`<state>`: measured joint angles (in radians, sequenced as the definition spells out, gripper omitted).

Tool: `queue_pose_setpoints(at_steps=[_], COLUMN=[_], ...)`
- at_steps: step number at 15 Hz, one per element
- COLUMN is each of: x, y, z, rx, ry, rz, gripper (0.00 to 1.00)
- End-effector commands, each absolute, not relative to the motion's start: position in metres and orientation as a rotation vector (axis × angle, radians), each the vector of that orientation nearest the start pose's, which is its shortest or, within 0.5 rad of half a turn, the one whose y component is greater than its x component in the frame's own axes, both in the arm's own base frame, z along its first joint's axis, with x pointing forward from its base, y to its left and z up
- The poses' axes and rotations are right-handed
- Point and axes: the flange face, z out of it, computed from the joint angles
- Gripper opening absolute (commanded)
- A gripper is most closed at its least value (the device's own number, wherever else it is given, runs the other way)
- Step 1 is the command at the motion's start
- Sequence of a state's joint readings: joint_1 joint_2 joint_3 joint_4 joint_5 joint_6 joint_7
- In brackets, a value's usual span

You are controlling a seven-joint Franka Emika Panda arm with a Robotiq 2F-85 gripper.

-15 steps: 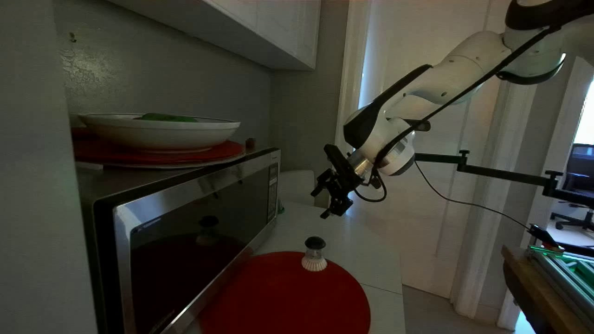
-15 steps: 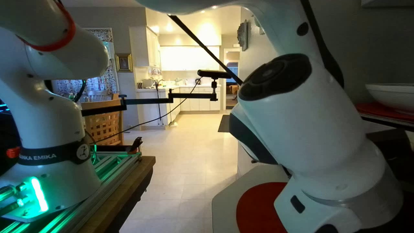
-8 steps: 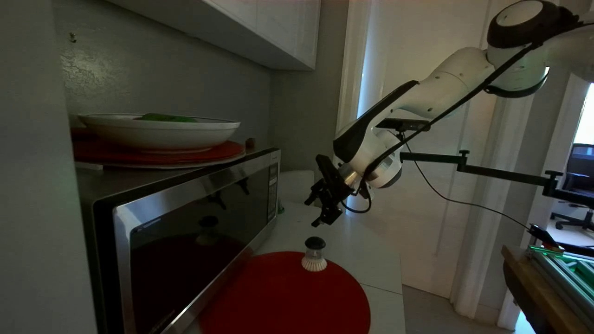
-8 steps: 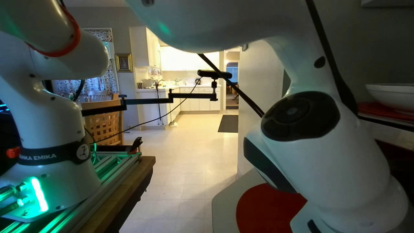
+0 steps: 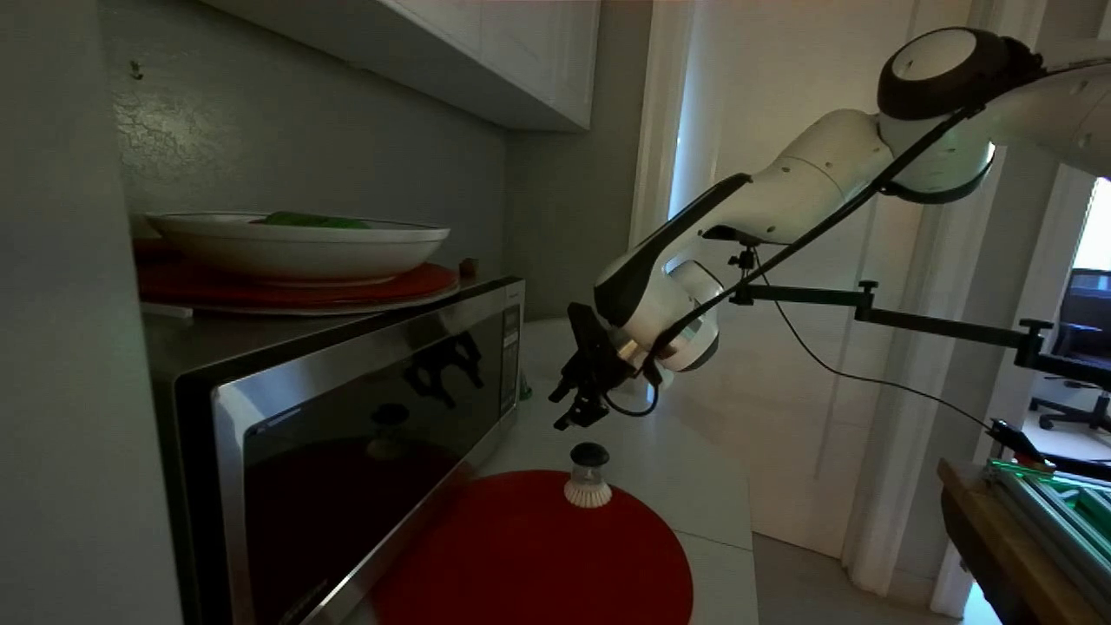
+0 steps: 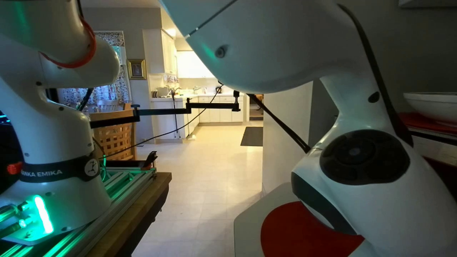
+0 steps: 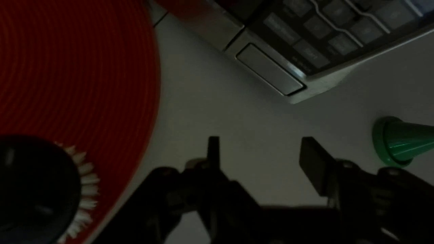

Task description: Open the microwave

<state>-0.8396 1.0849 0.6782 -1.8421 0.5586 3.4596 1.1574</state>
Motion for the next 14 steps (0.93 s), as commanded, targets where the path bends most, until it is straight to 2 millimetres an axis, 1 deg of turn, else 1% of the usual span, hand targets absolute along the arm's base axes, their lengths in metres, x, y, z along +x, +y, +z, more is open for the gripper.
queue_pose_setpoints(at_steps=[1,2,4,5,8,9,10,11,14], x=[0.6128,0.6051,0.6077,0.6079,0.6077,0.6078,0.6077,0.6078,0.6092], y=[-0.204,-0.2014,-0.2012,-0.2017,-0.2023,-0.2019,-0.2013,-0.2007,-0.1979], z=[0.0685,0.0736,0.0724,0.0724,0.0722,0.0717,0.0714,0.0714,0.0744], rx=[-0.838,-0.874,-0.863,-0.861,-0.859,-0.861,-0.863,-0.864,-0.88], ry=[2.312,2.313,2.315,2.316,2.317,2.314,2.314,2.315,2.306], rz=[-0.304,-0.289,-0.29,-0.29,-0.291,-0.29,-0.289,-0.289,-0.291], gripper=[0.33,0.52,0.36,0.33,0.33,0.08,0.08,0.01,0.0])
